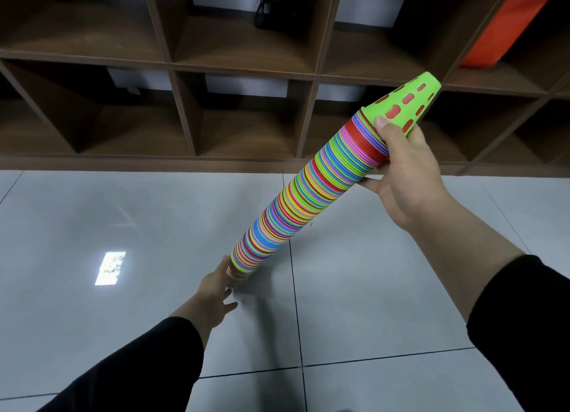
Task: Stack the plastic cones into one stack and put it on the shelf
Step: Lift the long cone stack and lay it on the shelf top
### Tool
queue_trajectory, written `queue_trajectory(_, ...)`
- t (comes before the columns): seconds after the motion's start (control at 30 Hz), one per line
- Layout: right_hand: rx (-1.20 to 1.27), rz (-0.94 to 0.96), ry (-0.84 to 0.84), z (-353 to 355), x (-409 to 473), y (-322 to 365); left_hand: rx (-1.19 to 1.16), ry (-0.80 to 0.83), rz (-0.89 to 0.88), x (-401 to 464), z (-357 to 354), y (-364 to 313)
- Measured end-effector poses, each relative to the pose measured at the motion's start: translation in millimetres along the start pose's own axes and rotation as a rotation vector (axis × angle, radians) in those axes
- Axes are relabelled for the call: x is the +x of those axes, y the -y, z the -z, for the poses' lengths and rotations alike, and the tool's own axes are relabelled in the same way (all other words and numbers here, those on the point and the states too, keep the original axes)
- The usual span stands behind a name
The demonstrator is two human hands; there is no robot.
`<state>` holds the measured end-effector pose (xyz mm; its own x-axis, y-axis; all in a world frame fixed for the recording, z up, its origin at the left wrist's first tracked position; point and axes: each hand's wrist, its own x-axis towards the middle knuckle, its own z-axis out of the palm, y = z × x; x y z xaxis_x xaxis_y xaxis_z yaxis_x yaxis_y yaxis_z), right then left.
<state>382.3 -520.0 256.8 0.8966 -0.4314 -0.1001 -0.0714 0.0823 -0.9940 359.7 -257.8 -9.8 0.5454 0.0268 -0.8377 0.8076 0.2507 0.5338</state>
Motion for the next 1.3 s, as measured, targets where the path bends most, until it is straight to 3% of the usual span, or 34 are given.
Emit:
queue_trajectory(0.37, 0.096, -0.061, -0.013, 18, 18, -17, -0.162, -0.010, -0.019, 21, 7, 5)
queue_trajectory(0.57, 0.169, -0.103, -0.041, 14, 26, -22, -0.280, -0.115, -0.035, 13, 23, -16)
queue_trajectory(0.93, 0.513, -0.158, -0.051, -37, 27, 25, -0.209, -0.133, -0.499, -62, 104, -180)
queue_trajectory(1.1, 0.661, -0.135, 0.035, -64, 23, 54, -0.142, -0.139, -0.716, -123, 143, -264)
queue_trajectory(1.3, 0.772, -0.093, 0.042, -102, 21, 113, -0.260, -0.222, -0.809, -204, 168, -356)
